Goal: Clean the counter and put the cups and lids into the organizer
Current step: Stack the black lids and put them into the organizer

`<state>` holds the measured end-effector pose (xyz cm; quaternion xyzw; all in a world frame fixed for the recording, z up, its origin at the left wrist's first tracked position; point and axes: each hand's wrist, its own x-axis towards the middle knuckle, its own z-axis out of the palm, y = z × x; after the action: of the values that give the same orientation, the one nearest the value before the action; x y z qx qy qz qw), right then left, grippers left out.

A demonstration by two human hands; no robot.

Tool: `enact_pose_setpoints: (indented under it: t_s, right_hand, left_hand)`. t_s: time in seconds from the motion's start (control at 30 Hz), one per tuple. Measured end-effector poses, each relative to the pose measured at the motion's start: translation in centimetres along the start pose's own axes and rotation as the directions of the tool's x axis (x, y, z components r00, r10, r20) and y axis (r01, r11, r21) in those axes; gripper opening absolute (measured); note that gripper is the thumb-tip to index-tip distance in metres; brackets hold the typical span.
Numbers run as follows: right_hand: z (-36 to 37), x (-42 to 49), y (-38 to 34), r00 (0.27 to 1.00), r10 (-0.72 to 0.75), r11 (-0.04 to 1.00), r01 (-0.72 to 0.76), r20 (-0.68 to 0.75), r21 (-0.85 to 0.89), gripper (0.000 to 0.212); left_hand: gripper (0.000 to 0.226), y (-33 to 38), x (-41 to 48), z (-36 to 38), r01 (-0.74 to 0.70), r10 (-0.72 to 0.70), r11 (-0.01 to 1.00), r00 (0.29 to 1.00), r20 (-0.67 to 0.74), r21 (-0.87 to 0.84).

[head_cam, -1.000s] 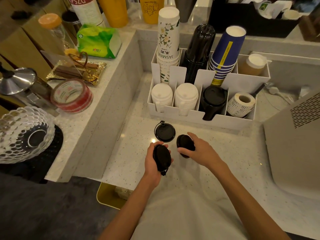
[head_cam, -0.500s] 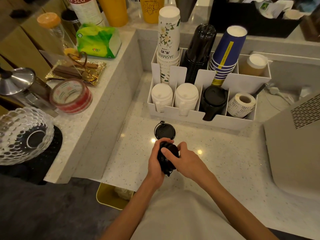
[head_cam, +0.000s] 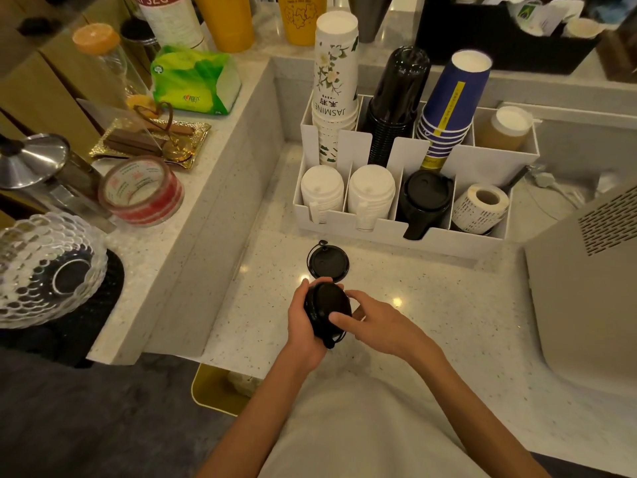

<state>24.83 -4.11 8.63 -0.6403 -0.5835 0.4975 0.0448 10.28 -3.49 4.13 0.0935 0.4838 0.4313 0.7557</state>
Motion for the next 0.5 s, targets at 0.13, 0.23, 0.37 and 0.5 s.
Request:
enact_pose_setpoints:
  t_s: [0.13, 0.23, 0.37, 0.5]
  right_hand:
    - [-0.45, 0.15, 0.85, 0.995, -0.097, 0.994, 0.098, -0.023, 0.052, 0.073]
    - [-0.25, 0.07, 1.04, 0.986, -0.166, 0.981, 0.168, -0.028, 0.099, 0.075]
    - [0.28, 0.07, 0.82, 0.969, -0.239, 0.968, 0.242, -0.06, 0.066, 0.079]
    - [0.23, 0.05, 0.64, 0.96, -0.267, 0.963, 0.27, -0.079, 0.026, 0.082]
  left_hand:
    - [0.047, 0.25, -0.09, -0.29, 0.125, -0.125, 0.981, 0.992, 0.008, -0.151]
    - [0.052, 0.28, -0.06, -0.31, 0.167, -0.162, 0.972, 0.986, 0.043, -0.166]
    - [0.057, 0.13, -0.21, -0.14, 0.229, -0.216, 0.958, 0.972, 0.09, -0.17]
    - [0.054, 0.07, -0.19, -0.27, 0.221, -0.204, 0.964, 0.971, 0.124, -0.146]
